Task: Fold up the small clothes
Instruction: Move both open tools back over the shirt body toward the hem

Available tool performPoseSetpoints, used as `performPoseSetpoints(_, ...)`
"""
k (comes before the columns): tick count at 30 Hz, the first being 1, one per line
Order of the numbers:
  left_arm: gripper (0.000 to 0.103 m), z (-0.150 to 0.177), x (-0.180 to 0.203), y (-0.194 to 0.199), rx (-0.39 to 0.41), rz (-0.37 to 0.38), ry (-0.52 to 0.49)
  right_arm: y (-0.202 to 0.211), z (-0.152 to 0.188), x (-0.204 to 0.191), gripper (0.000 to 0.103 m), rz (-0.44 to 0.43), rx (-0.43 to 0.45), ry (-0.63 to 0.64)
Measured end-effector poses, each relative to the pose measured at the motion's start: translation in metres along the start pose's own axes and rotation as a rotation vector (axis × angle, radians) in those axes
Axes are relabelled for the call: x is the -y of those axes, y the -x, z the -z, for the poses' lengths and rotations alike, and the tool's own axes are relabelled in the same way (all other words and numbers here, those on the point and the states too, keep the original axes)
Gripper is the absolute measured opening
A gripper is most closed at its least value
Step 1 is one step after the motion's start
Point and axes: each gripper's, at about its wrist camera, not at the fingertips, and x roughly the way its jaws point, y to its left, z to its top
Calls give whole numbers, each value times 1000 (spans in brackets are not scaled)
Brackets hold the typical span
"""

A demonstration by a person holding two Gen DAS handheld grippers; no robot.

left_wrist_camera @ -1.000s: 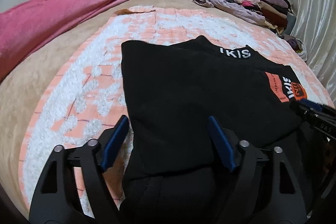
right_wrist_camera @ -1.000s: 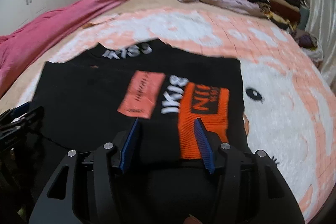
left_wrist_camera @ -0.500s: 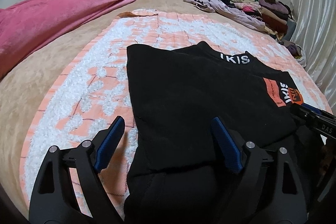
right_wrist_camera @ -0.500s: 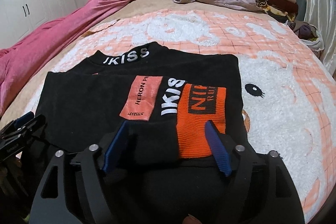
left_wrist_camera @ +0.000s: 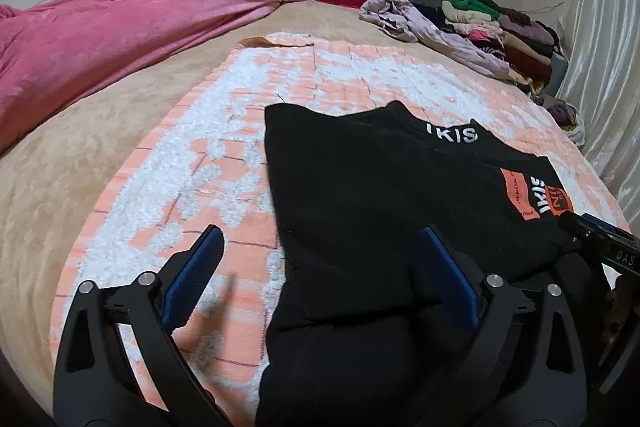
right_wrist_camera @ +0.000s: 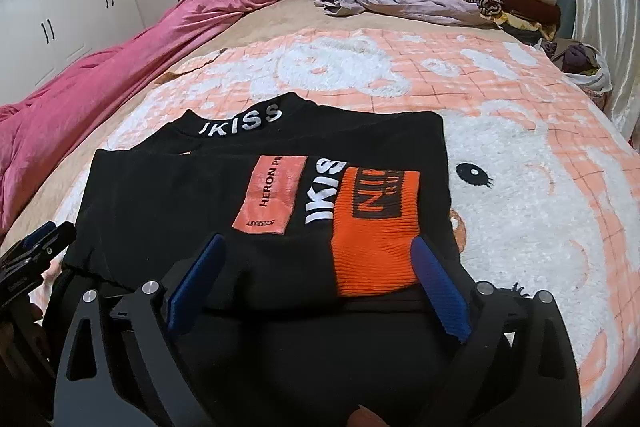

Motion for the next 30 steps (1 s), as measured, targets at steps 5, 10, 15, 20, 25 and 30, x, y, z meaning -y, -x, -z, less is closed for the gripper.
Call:
performPoseSetpoints(5,93,-2,-4,5,12,-6,13,2,1,2,94,2,2,-6)
performPoseSetpoints(10,93,-2,-8,10,21,-11,21,4,1,1,94,-2,4,-5)
performPoseSetpoints(15,93,-3,-12,17,27,-20,24,8,0,-4,94,-20,7,10)
performPoseSetpoints(20,93,-4,-15,25,32,-31,26,14,-2,-8,94,-29,15,19)
performPoseSetpoints(25,93,-4,-18,31,36,-34,27,25,-6,-9,94,-33,32,25)
performPoseSetpoints(30,93,-6,-21,37,46,-38,27,36,-9,-11,94,-29,49,32)
